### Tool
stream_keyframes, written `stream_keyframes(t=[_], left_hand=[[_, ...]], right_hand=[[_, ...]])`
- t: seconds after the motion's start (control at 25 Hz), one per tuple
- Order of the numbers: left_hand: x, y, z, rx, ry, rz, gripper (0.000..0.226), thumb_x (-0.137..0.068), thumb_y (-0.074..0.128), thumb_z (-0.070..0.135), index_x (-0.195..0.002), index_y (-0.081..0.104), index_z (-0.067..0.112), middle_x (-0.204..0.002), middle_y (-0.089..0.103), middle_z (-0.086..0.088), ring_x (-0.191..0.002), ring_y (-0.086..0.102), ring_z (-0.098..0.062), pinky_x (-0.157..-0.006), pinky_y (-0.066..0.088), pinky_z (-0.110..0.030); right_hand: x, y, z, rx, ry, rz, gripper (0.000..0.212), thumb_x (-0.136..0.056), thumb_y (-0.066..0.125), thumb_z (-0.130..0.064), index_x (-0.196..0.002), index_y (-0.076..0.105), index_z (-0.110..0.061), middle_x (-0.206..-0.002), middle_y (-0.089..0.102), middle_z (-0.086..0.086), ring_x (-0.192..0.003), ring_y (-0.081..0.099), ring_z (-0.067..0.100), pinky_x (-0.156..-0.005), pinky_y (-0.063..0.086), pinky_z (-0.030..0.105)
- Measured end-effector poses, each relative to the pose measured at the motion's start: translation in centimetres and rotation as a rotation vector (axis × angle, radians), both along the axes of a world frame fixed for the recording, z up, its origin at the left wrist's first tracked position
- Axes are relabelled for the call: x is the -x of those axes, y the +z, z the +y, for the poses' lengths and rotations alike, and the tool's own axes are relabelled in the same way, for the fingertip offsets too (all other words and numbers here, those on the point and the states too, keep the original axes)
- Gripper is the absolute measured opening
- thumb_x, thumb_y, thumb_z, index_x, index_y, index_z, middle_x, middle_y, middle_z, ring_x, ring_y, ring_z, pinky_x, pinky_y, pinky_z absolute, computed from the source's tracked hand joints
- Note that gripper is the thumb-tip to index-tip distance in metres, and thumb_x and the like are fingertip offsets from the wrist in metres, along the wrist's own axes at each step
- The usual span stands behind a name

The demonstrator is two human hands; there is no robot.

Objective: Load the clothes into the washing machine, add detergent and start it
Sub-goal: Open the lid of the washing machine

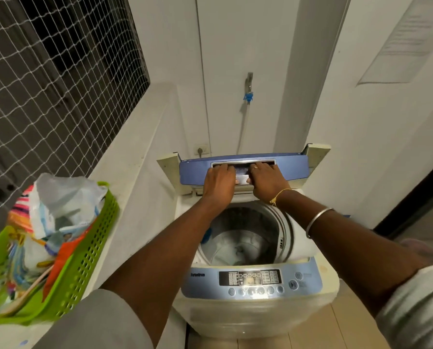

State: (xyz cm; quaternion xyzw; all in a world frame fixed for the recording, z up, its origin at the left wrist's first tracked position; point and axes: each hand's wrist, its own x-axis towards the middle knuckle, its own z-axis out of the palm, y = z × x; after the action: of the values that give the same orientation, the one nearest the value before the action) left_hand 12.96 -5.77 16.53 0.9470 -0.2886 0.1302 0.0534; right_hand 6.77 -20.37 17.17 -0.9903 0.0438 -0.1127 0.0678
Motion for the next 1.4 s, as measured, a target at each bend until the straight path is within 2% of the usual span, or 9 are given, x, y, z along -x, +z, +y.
stream_keyframes(t=[0.12, 0.36, 0.56, 0.84, 1.04, 1.16, 1.4], left_hand=[[-2.3, -0.1, -1.3, -0.005, -0.002, -0.041, 0.038, -0.09, 0.071, 0.017, -0.126, 0.059, 0.014, -0.125, 0.064, -0.009, -0.113, 0.06, -0.025, -0.1, 0.047, -0.036], [-6.7, -0.7, -3.7, 0.019, 0.052, -0.069, 0.034, -0.091, 0.072, 0.023, -0.122, 0.061, 0.015, -0.122, 0.065, -0.007, -0.112, 0.061, -0.024, -0.1, 0.047, -0.036], [-9.9, -1.5, -5.4, 0.029, 0.101, -0.027, 0.033, -0.091, 0.072, 0.026, -0.121, 0.063, 0.016, -0.121, 0.068, -0.005, -0.11, 0.063, -0.021, -0.1, 0.05, -0.034], [-12.5, -3.1, -6.5, 0.089, 0.091, 0.015, 0.033, -0.094, 0.065, 0.034, -0.122, 0.064, 0.016, -0.12, 0.069, -0.004, -0.11, 0.063, -0.022, -0.102, 0.047, -0.038], [-12.6, -4.4, -6.3, 0.138, 0.078, -0.081, 0.031, -0.086, 0.074, 0.021, -0.115, 0.068, 0.012, -0.111, 0.072, -0.008, -0.104, 0.067, -0.028, -0.097, 0.05, -0.041], [-12.7, -4.9, -6.2, 0.191, 0.066, -0.106, 0.031, -0.082, 0.079, 0.018, -0.11, 0.071, 0.009, -0.106, 0.074, -0.011, -0.098, 0.069, -0.03, -0.091, 0.054, -0.044], [-12.2, -4.1, -6.1, 0.129, 0.093, -0.032, 0.031, -0.093, 0.068, 0.028, -0.121, 0.066, 0.015, -0.117, 0.071, -0.005, -0.109, 0.065, -0.025, -0.1, 0.047, -0.038]], right_hand=[[-2.2, -0.1, -1.1, 0.036, 0.015, -0.031, 0.028, -0.091, 0.063, -0.02, -0.118, 0.058, -0.016, -0.118, 0.061, 0.005, -0.106, 0.055, 0.023, -0.097, 0.041, 0.037], [-6.3, -1.4, -3.4, 0.11, 0.061, -0.111, 0.031, -0.094, 0.06, -0.019, -0.125, 0.055, -0.017, -0.12, 0.058, 0.007, -0.108, 0.054, 0.025, -0.095, 0.043, 0.037], [-9.5, -1.9, -5.3, 0.137, 0.08, -0.032, 0.048, -0.089, 0.067, -0.014, -0.135, 0.053, -0.018, -0.127, 0.057, 0.008, -0.116, 0.053, 0.028, -0.102, 0.043, 0.039], [-12.0, -4.0, -7.0, 0.092, 0.111, -0.104, 0.052, -0.083, 0.074, -0.014, -0.132, 0.058, -0.014, -0.13, 0.059, 0.008, -0.121, 0.052, 0.028, -0.107, 0.039, 0.039], [-12.7, -5.8, -7.9, 0.045, 0.183, -0.243, 0.049, -0.082, 0.075, -0.011, -0.129, 0.059, -0.009, -0.124, 0.062, 0.013, -0.118, 0.055, 0.031, -0.104, 0.041, 0.041], [-12.9, -6.4, -8.0, 0.03, 0.195, -0.262, 0.053, -0.082, 0.076, -0.01, -0.131, 0.058, -0.007, -0.123, 0.062, 0.015, -0.117, 0.056, 0.033, -0.101, 0.044, 0.042], [-12.4, -5.8, -7.5, 0.07, 0.159, -0.214, 0.055, -0.079, 0.077, -0.007, -0.131, 0.059, -0.007, -0.124, 0.062, 0.015, -0.117, 0.055, 0.034, -0.102, 0.043, 0.043]])
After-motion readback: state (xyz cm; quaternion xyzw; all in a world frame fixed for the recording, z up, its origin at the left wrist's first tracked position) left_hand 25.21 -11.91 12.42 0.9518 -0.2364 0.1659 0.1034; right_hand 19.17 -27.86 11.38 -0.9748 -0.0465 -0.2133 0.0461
